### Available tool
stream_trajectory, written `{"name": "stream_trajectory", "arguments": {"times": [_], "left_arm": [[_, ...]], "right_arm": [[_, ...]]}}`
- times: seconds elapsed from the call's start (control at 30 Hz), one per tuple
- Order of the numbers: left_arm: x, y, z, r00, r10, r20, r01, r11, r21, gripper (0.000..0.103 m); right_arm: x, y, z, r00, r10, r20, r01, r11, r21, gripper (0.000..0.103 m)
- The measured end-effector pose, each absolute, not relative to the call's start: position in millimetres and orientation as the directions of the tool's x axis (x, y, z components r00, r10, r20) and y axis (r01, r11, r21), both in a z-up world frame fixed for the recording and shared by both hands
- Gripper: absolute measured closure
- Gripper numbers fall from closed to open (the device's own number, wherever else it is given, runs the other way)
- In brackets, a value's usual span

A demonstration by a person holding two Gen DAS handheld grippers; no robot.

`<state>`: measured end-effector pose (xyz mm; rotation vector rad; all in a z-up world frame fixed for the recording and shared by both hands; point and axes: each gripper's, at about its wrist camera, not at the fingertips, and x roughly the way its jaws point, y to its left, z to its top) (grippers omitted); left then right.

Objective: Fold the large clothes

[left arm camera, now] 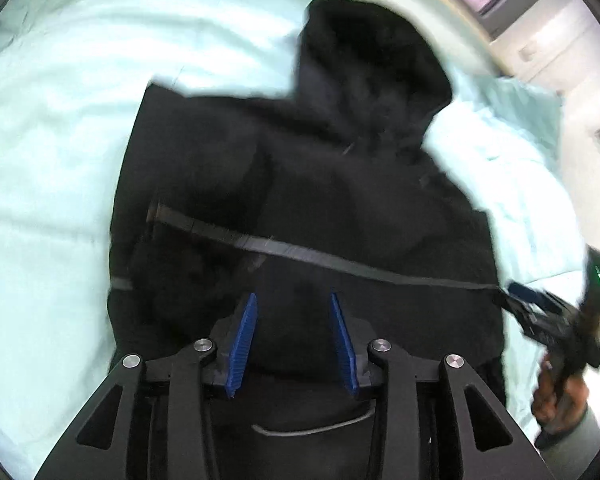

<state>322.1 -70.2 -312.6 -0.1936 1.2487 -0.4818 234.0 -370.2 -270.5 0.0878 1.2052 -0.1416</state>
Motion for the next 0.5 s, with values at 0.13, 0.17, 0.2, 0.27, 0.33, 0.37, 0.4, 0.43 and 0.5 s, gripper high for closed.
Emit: {"name": "stream_trajectory", "arguments": {"times": [0.13,0.17,0.2,0.27,0.33,0.37,0.4,0.43,0.5], "left_arm": [[332,-65,-354,0.177,-0.475,-0.862,0.123,0.88,-0.459,0.065],[335,-65,-356,0.174,-0.476,-0.862,0.107,0.879,-0.464,0.065],[336,-66,-355,0.167,-0.47,-0.867,0.089,0.883,-0.461,0.065],[335,-70,-348,0.166,-0.451,-0.877,0.078,0.892,-0.445,0.065],[323,-73,-328,0.166,-0.441,-0.882,0.105,0.897,-0.429,0.065],[315,-71,-317,0.168,-0.457,-0.873,0.124,0.889,-0.441,0.065],[305,-68,-304,0.174,-0.481,-0.859,0.148,0.875,-0.461,0.064],[298,-66,-294,0.179,-0.495,-0.85,0.166,0.867,-0.47,0.064],[282,-60,-272,0.19,-0.509,-0.839,0.215,0.856,-0.471,0.064]], "right_arm": [[216,-356,-307,0.253,-0.092,-0.963,0.182,0.982,-0.046,0.041],[217,-356,-316,0.223,-0.093,-0.97,0.181,0.982,-0.052,0.041],[220,-357,-319,0.213,-0.096,-0.972,0.183,0.981,-0.057,0.041],[224,-359,-314,0.183,-0.1,-0.978,0.215,0.975,-0.06,0.041],[225,-361,-295,0.157,-0.09,-0.984,0.258,0.965,-0.047,0.041],[225,-363,-281,0.177,-0.066,-0.982,0.27,0.963,-0.016,0.041],[217,-363,-265,0.208,-0.045,-0.977,0.277,0.961,0.015,0.041],[210,-362,-255,0.226,-0.038,-0.973,0.282,0.959,0.028,0.041],[193,-359,-232,0.256,-0.042,-0.966,0.302,0.953,0.039,0.041]]}}
